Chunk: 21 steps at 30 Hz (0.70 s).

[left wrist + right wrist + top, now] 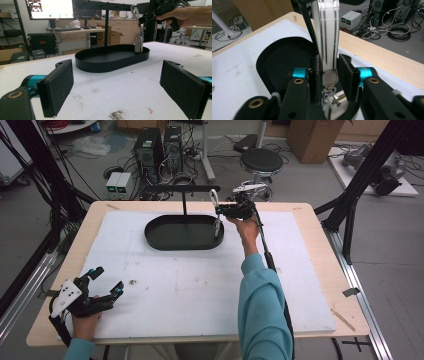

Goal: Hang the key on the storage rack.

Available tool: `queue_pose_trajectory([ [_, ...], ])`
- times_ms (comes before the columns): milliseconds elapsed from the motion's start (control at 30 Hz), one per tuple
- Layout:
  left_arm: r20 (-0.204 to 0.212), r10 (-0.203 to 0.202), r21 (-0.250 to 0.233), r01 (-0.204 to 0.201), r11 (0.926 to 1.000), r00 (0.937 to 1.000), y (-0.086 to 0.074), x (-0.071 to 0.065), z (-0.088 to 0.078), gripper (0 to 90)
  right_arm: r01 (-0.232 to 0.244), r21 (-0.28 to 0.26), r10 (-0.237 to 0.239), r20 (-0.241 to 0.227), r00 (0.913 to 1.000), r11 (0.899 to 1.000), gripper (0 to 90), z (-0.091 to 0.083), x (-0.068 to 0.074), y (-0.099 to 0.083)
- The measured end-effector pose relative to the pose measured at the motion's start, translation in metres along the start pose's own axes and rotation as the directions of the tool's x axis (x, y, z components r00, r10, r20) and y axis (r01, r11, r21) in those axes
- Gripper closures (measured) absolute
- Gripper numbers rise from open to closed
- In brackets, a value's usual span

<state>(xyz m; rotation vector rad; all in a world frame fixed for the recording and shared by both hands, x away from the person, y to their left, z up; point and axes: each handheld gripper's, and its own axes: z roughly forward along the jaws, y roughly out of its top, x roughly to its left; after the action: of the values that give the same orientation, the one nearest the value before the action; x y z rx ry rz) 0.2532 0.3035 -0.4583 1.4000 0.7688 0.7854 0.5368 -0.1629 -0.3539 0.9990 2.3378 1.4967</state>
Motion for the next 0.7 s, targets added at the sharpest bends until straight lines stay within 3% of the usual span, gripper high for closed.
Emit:
queue_pose_trajectory([
  [67,0.0,0.001,0.001,-0.001,1.0,1.0,0.0,0.0,0.0,12.2,0.013,-0.005,-0.013,0.016,0.9998,1.0,57.1,-0.002,0.001,0.001],
  [133,-0.001,0.001,0.002,-0.001,1.0,1.0,0.0,0.0,0.0,12.2,0.018,-0.014,-0.018,0.053,0.9985,1.0,40.2,-0.004,0.003,0.002],
  [233,-0.001,0.001,0.002,-0.001,1.0,1.0,0.0,0.0,0.0,12.2,-0.014,-0.028,0.016,0.073,0.9972,1.0,14.4,-0.01,0.006,0.003],
  [267,-0.001,0.001,0.002,-0.001,1.0,1.0,0.0,0.0,0.0,12.2,-0.019,-0.028,0.021,0.074,0.997,0.999,10.6,-0.012,0.008,0.004],
  [333,-0.001,-0.002,-0.001,0.002,1.0,1.0,0.0,0.0,0.0,12.2,-0.012,-0.04,0.015,0.089,0.9959,0.999,10.5,-0.018,0.014,0.005],
  [367,-0.001,-0.001,0.0,0.001,1.0,1.0,0.0,0.0,0.0,12.2,-0.001,-0.076,0.009,0.099,0.995,0.997,10.5,-0.022,0.019,0.003],
  [467,-0.001,0.001,0.001,-0.001,1.0,1.0,0.0,0.0,0.0,12.2,-0.006,-0.142,0.011,0.035,0.9993,0.99,9.8,-0.039,0.026,-0.002],
  [700,-0.002,-0.003,0.0,0.003,1.0,1.0,0.0,0.0,0.0,12.2,0.019,-0.212,-0.01,0.042,0.9991,0.977,9.6,-0.085,0.031,-0.028],
])
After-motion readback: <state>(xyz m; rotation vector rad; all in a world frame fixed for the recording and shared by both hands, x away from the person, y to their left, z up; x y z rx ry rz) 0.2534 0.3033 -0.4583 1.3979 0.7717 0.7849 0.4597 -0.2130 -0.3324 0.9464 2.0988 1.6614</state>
